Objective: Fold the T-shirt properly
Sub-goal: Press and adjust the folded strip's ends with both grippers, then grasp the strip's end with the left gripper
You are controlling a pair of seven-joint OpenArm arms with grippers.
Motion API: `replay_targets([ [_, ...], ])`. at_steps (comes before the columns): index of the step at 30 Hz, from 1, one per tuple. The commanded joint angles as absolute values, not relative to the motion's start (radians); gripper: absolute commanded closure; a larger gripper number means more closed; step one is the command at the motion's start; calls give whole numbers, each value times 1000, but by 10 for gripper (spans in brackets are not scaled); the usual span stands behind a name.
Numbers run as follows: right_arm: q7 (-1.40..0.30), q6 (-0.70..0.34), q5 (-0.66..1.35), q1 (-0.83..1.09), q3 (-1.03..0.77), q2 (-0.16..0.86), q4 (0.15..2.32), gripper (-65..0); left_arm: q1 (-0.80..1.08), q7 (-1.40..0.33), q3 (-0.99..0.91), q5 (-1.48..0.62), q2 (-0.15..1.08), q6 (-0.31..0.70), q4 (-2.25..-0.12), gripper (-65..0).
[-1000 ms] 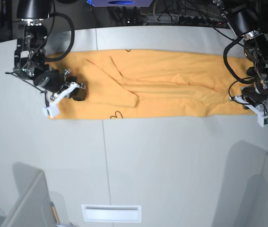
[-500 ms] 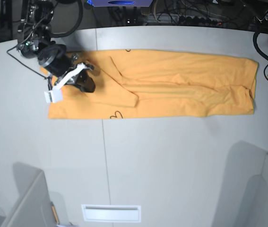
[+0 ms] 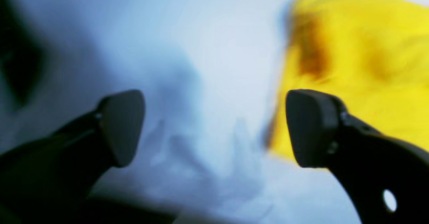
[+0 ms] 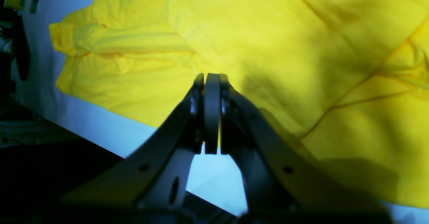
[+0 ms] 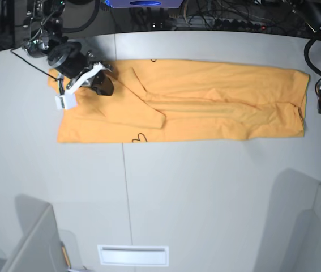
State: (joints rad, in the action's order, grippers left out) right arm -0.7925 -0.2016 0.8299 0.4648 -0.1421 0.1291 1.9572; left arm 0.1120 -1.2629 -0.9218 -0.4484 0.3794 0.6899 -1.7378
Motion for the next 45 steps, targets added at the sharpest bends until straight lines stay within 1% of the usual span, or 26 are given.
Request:
replay_targets([
  [1,-779,-211,849,466,-145,137,1975,0,105,-1253,-924,-463,401,698,-1730,-650],
  [7,-782,-211,848,467,-145,137,1975,0,41,-1245,-921,-503,400,698,-1567,-650],
  [11,-782,-211,848,467,-143,137,1975,0,33,-1148,-895,-510,400,698,-1454,-650],
  [15,-782,-213,846,466,-143,137,1975,0,28,-1141,-809,-510,401,698,-1395,-650],
  [22,-782,-213,846,464,-143,134,1975,0,-1,-1058,-800,-503,400,698,-1260,-650],
  [26,-782,-213,846,464,-143,134,1975,0,-13,-1056,-796,-503,400,698,-1234,-650],
  [30,-782,-213,846,463,-142,133,1975,0,-15,-1056,-742,-510,398,698,-1228,-650],
  [34,-782,-213,845,461,-142,133,1975,0,-21,-1024,-739,-504,398,698,-1219,-650],
  [42,-782,-213,845,461,-142,136,1974,0,-28,-1006,-740,-510,401,698,-1102,-650],
  [43,-782,-213,845,461,-142,136,1974,0,-28,-1006,-739,-510,400,698,-1102,-622],
  [45,-782,-213,845,461,-142,136,1974,0,-28,-1006,-739,-510,398,698,-1099,-510],
])
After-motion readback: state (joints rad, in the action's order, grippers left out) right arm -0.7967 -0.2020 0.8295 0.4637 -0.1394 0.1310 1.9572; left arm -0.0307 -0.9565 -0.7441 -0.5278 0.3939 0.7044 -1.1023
